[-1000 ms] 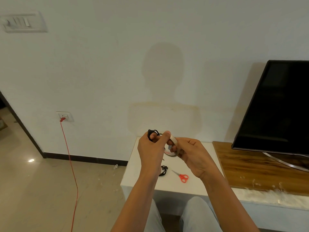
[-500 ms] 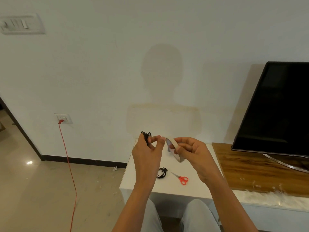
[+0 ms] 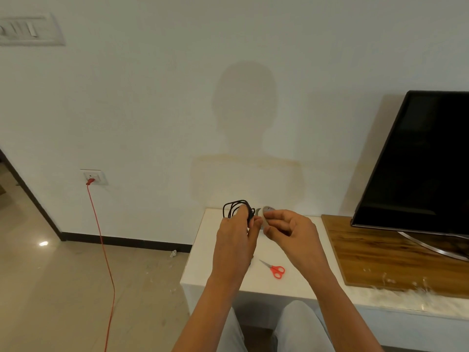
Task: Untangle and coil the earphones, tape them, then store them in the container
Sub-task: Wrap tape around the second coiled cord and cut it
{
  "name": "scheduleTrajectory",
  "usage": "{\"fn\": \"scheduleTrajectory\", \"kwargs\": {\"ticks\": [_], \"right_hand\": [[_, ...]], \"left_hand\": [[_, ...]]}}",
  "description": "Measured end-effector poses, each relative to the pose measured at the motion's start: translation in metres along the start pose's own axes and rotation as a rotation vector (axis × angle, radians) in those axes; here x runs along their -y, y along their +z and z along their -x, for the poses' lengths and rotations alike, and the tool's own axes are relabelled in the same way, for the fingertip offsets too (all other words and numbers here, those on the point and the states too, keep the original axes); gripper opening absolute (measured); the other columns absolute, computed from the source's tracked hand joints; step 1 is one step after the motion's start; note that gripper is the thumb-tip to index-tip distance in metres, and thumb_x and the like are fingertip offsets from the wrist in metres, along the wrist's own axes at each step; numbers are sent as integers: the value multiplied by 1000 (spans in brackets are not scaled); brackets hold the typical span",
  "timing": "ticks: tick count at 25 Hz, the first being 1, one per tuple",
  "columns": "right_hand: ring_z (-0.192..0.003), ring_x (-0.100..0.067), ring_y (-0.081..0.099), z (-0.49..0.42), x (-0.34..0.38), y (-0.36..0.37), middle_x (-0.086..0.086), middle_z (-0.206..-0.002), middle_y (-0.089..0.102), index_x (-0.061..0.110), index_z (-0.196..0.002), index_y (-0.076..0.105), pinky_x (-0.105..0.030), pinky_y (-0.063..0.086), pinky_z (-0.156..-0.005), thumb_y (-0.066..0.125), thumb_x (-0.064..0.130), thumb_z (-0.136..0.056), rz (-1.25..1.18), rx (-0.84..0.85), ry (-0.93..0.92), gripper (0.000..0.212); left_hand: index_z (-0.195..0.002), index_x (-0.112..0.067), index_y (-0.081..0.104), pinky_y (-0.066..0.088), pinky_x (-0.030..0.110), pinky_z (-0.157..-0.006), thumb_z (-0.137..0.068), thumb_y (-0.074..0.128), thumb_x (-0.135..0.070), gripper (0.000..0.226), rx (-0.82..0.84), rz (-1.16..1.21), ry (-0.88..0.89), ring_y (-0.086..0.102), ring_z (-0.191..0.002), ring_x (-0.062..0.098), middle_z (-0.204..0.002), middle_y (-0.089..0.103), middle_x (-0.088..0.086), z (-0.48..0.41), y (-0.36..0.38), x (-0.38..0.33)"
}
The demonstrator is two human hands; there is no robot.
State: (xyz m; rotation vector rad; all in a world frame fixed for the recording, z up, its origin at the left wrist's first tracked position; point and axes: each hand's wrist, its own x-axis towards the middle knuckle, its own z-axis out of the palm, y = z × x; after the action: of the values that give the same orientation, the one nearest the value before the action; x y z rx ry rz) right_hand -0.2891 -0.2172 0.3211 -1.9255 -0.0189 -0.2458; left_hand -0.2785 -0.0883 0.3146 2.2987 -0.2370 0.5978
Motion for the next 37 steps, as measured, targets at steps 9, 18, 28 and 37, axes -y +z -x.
{"fn": "scheduleTrajectory", "kwargs": {"ticks": [9, 18, 28, 37], "right_hand": [[-66, 9, 58, 0, -7, 7, 31, -80, 57, 34, -109, 57, 2, 41, -62, 63, 31, -87, 181, -10, -54, 23], [-72, -2, 55, -16, -47, 16, 6, -108, 58, 37, -99, 62, -13, 45, -69, 55, 34, -94, 373, 171, -40, 10], [-73, -3, 69, -16, -62, 4, 12, -72, 72, 25, -75, 71, -24, 53, -77, 68, 14, -84, 102, 203, 180, 14], [-63, 5, 65, -12, -30, -7, 5, -79, 75, 21, -79, 69, -9, 39, -55, 64, 18, -88, -90, 160, 190, 11]], "left_hand": [[-117, -8, 52, 39, 19, -71, -100, 23, -40, 47, 84, -12, 21, 55, -88, 19, -104, 63, 7, 7, 18, 2], [-89, -12, 48, 40, 14, -58, -97, 48, -17, 9, 289, 313, -406, 45, -64, 9, -80, 49, 1, -9, 15, 11], [-105, -12, 55, 44, 34, -86, -99, 42, -36, 28, 377, 551, -702, 54, -91, 16, -97, 62, -1, 2, 19, 30], [-88, -13, 57, 37, 24, -68, -101, 34, -26, 29, 439, 650, -652, 43, -65, 10, -70, 48, 0, 4, 18, 36]]}}
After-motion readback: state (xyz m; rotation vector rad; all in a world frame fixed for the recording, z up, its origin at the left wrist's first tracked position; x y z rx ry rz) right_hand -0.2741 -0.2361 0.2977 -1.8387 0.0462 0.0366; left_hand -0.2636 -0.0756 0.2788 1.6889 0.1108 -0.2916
